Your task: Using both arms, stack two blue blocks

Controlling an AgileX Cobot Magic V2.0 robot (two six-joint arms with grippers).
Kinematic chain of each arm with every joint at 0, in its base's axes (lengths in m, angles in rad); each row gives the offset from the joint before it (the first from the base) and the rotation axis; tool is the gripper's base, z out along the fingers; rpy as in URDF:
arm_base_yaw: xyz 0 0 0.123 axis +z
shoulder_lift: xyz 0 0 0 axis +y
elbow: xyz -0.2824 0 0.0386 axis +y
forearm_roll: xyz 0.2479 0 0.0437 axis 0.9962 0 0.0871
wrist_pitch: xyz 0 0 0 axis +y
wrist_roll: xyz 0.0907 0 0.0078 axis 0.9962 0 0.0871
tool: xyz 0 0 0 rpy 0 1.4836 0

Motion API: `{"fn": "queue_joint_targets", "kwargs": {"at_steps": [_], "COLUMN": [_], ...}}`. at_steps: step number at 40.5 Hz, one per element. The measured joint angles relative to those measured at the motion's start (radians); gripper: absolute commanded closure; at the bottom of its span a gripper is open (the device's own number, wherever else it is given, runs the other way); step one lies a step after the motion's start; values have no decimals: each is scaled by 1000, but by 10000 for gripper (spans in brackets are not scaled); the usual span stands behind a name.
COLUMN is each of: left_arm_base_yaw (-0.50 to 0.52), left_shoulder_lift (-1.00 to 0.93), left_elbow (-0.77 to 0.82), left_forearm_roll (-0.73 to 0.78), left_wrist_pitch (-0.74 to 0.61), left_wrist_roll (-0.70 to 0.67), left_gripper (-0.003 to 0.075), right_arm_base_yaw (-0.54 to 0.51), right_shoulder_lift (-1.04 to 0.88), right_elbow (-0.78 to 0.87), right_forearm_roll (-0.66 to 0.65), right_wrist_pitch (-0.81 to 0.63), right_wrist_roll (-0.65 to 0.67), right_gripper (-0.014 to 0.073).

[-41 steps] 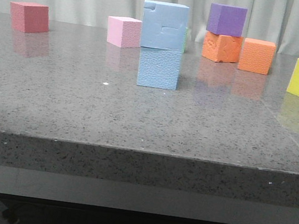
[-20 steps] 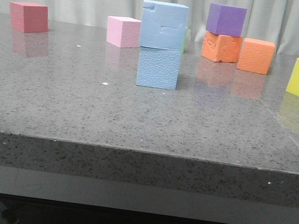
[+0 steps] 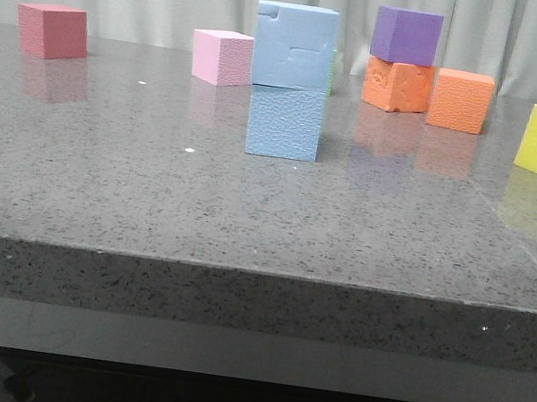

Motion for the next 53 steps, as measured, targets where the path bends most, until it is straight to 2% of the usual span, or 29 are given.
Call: {"fn": "queue_joint_targets", "kwargs": {"at_steps": [7,15,23,33,53], "left_arm_base_yaw": [178,387,490,533,533], "left_shoulder_lift": [-143,-387,-598,-744,-745], "left_elbow": [185,536,811,847,847], "left_forearm_roll": [25,29,10,-16,-23], "left_wrist_pitch": [-240,-613,-840,-858,-864], "left_wrist_roll": [0,0,0,-2,-2], "left_gripper": [741,741,741,741,741], "right_arm_base_yaw": [0,0,0,0,0], "right_shoulder_lift": [0,0,0,0,0], "right_elbow": [0,0,0,0,0], "right_forearm_roll": [0,0,0,0,0], "right_wrist_pitch": [0,2,2,2,2], "right_wrist_roll": [0,0,0,0,0], "right_gripper": [715,715,715,715,715]}}
